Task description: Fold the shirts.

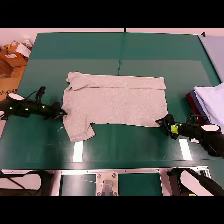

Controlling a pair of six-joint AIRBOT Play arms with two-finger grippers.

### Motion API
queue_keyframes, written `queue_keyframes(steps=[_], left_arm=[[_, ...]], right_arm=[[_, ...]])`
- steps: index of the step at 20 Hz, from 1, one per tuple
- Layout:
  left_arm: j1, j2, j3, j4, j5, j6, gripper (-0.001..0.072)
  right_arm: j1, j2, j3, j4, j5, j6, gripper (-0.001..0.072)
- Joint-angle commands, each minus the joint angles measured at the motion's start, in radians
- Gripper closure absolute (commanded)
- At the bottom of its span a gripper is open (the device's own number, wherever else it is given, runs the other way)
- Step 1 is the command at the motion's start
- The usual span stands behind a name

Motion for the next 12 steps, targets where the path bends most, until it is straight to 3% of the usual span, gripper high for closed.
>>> queue_keyframes(steps=[1,3,6,9,12], left_arm=[[-0.003,-0.001,0.045,0.001,-0.042,0.005,0.0687],[-0.003,0.009,0.081,0.001,-0.077,0.005,0.0687],[-0.003,0.126,0.148,-0.005,-0.107,0.006,0.0688],[-0.003,0.340,0.300,-0.042,-0.134,0.003,0.0688],[-0.003,0.544,0.539,-0.054,-0.117,-0.025,0.0688]], right_arm=[[-0.002,-0.071,0.031,0.066,-0.056,-0.088,0.0689],[-0.001,-0.072,0.077,0.058,-0.053,-0.112,0.0701],[-0.002,-0.043,0.229,0.058,0.076,-0.137,0.0702],[-0.002,0.055,0.511,0.058,0.238,-0.126,0.0702],[-0.004,0.177,0.842,0.058,0.305,-0.098,0.0702]])
